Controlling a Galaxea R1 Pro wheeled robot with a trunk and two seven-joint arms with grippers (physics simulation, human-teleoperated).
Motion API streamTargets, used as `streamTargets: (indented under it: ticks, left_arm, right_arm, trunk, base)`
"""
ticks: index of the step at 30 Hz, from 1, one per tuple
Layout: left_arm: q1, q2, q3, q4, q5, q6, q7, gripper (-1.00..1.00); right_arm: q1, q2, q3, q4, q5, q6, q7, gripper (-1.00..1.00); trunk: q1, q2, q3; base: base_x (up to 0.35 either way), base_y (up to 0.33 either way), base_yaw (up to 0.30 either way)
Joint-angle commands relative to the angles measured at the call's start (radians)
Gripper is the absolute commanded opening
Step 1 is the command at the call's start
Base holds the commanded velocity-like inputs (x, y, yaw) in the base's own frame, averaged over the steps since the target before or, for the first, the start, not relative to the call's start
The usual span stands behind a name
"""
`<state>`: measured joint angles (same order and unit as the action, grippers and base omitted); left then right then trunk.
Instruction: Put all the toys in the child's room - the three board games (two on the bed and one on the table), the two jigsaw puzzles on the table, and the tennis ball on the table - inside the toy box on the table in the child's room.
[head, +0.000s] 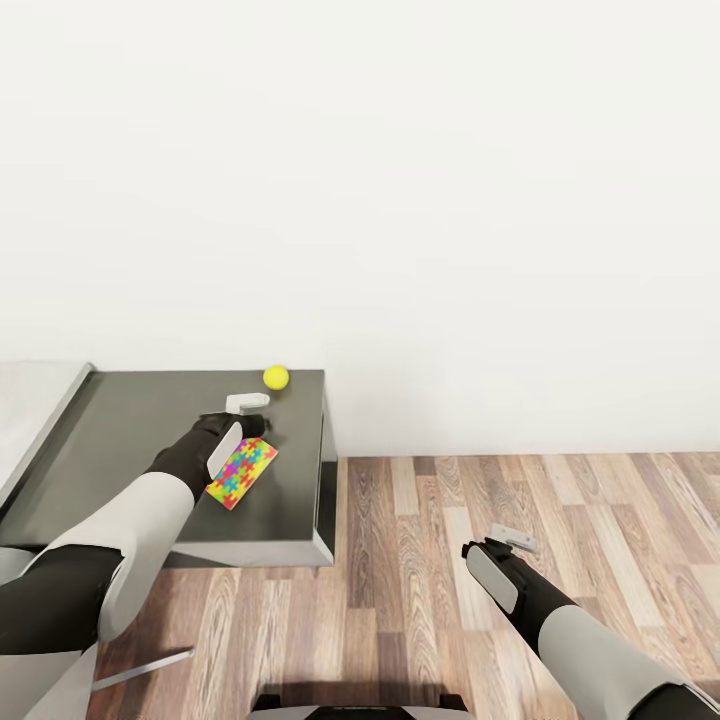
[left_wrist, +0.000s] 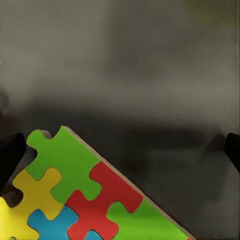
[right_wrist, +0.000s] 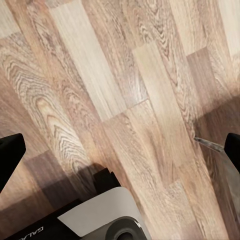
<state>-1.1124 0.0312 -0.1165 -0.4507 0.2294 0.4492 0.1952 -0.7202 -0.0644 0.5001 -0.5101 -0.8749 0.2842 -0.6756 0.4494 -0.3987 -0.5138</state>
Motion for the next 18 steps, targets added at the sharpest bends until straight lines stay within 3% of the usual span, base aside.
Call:
streamTargets:
  ticks: [1,18]
  left_arm:
    - [0.0,0.001,-0.009,0.009,0.019,0.004,0.007,1.0]
    - [0.0,0.002,-0.008,0.009,0.019,0.005,0.007,1.0]
  right_arm:
    - [-0.001,-0.002,0.008,-0.002,-0.004,0.007,-0.007,1.0]
    - [-0.001,-0.002,0.008,-0.002,-0.004,0.007,-0.007,1.0]
  trunk:
    - [0.001,-0.001,-0.002]
    - [0.001,-0.001,-0.002]
  base:
    - [-0.074,-0.004,0.0]
    - [-0.079,0.0,0.0]
